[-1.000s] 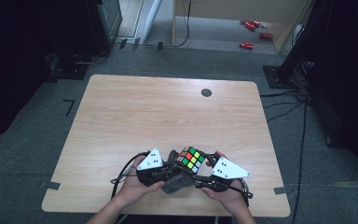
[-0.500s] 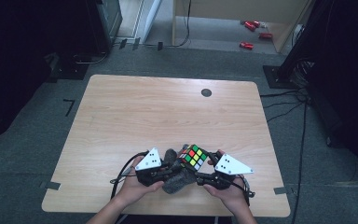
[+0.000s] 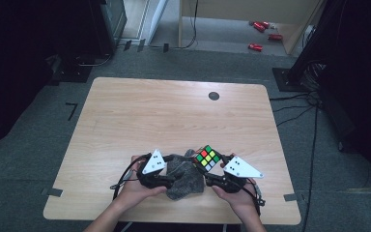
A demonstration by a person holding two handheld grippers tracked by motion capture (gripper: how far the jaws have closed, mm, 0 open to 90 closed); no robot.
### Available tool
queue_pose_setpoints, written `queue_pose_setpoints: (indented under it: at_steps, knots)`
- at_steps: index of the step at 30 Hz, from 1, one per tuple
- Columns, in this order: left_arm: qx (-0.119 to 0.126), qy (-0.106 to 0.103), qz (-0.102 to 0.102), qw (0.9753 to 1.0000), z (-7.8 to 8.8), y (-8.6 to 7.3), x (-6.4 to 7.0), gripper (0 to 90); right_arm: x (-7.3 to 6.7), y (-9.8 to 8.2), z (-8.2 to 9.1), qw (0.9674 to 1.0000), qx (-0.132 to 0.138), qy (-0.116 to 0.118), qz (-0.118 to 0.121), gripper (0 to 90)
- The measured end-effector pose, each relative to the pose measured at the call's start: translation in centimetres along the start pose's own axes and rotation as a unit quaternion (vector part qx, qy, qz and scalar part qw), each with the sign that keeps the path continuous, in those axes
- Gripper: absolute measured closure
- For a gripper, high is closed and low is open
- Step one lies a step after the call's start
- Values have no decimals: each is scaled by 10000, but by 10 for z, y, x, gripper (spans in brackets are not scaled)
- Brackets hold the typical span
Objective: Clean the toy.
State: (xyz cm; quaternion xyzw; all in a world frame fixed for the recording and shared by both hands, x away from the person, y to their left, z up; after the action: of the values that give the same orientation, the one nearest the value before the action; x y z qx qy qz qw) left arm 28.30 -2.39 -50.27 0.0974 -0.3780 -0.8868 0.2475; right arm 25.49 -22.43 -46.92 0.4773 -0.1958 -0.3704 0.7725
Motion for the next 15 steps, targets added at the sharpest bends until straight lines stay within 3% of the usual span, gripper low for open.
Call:
queue_pose_setpoints:
  at_steps: [4,9,15]
  knots:
    - [188,47,-68,9998,2,3,3,203,-6,11,1,9997,31,-42,-239,346]
    - [268,197,-287,9990,-2,6,12,198,-13,18,-1,9990,38,-30,-450,345]
    - [671,246,-381,9967,-1,10,17,184,-20,19,-5,9976,17,114,-689,345]
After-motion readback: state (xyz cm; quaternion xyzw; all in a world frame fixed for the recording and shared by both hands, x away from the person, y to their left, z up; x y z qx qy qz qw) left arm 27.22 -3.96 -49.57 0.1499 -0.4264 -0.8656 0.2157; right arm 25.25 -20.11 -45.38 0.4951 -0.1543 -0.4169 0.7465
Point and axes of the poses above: each handheld gripper's, and its own axes: z roughly backward along the jaws, y roughly out of its top, x roughly to its right, the point moved 5 cm from there along -z, roughly forward along the jaws, and after that the axes turned 14 degrees about -x, right-handed, at the moved point
